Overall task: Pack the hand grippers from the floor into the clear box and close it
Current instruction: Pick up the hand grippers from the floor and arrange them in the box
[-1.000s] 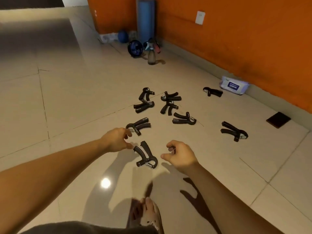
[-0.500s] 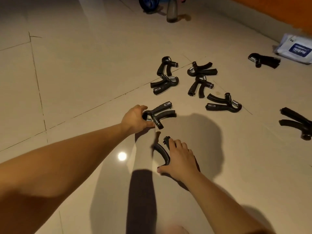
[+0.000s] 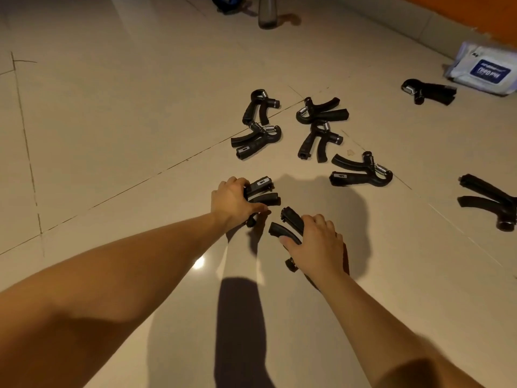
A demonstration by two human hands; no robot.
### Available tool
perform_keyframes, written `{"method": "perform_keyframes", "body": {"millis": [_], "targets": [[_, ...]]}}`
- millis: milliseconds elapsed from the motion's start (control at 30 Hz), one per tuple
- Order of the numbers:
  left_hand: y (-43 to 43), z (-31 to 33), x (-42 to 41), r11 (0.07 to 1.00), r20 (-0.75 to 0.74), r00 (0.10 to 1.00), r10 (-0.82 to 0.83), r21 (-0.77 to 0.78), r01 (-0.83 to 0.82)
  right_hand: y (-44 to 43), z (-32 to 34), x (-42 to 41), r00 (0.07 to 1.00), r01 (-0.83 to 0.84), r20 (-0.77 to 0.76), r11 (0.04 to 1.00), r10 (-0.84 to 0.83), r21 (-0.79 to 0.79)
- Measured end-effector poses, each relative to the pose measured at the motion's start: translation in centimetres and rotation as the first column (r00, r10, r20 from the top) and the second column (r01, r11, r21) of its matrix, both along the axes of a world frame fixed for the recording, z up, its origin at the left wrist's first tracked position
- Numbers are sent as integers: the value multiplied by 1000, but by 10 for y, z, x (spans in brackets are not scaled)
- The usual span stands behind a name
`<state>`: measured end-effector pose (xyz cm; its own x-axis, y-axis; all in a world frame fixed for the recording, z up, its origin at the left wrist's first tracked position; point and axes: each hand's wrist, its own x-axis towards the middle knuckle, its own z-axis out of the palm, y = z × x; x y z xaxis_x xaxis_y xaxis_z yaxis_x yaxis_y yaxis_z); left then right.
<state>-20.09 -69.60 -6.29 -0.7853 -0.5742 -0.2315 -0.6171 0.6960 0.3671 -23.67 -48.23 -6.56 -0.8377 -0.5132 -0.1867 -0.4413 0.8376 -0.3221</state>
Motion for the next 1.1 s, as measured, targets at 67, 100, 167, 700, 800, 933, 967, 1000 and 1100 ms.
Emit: {"method": "perform_keyframes", "body": {"millis": [67, 100, 167, 700, 800, 933, 967, 1000, 1100], "targets": [[7, -2, -1, 1000, 0, 1000, 10, -10, -10, -1, -4, -4, 999, 23, -39, 1000, -24, -15], [9, -2, -1, 1000, -1, 1000, 17, 1, -17, 0, -4, -7, 999, 28, -17, 999, -29, -20], [13, -2, 1, 999, -9, 1000, 29, 37, -28, 4, -2, -13, 999, 25, 43, 1000, -24, -16], [124, 82, 22, 932, -230, 964, -135, 302, 202, 168, 116, -4, 989, 146, 21, 987, -145, -61], [174, 123, 21, 915, -295, 938, -181, 300, 271, 220, 165, 5, 984, 172, -39, 985, -173, -12], [251, 189, 27, 894, -366, 894, -258, 261, 365, 300, 229, 29, 959, 275, -52, 960, -278, -55], [272, 206, 32, 883, -375, 880, -291, 248, 398, 324, 242, 37, 954, 281, -93, 957, -287, -71], [294, 221, 37, 873, -384, 866, -322, 233, 428, 347, 254, 46, 947, 286, -126, 955, -295, -83], [359, 263, 55, 840, -403, 819, -408, 186, 510, 417, 285, 74, 930, 313, -168, 945, -326, -100]]}}
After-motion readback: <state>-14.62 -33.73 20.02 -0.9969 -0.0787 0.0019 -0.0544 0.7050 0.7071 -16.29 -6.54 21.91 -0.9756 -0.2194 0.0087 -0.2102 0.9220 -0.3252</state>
